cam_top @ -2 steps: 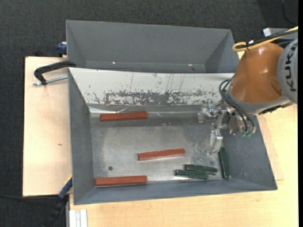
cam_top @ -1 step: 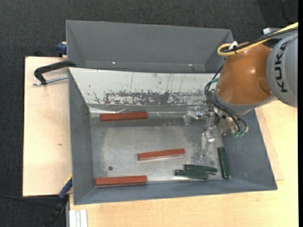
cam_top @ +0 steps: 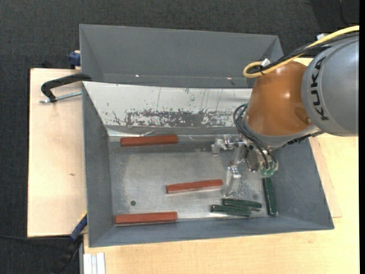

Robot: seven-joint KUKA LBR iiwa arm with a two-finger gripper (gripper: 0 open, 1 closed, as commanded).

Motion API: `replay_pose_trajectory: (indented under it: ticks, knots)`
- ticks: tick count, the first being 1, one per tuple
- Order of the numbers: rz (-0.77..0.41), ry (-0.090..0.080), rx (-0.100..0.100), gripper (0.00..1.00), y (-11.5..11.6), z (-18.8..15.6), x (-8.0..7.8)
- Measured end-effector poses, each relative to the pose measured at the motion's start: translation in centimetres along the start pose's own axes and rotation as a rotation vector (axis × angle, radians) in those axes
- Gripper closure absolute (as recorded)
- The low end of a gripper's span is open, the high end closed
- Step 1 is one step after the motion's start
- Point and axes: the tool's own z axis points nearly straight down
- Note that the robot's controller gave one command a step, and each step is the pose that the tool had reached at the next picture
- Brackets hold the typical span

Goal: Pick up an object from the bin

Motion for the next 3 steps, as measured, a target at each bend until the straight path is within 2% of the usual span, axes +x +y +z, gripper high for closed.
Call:
replay_pose_trajectory:
  ticks: [1,2,3]
  knots:
    - [-0.133,0.006,0.000,0.00,4.0,7.7,-0.4]
    - [0.135,0.003,0.000,1.00,5.0,7.3,-0.2]
    - [0.135,0.003,0.000,1.00,5.0,7.3,-0.2]
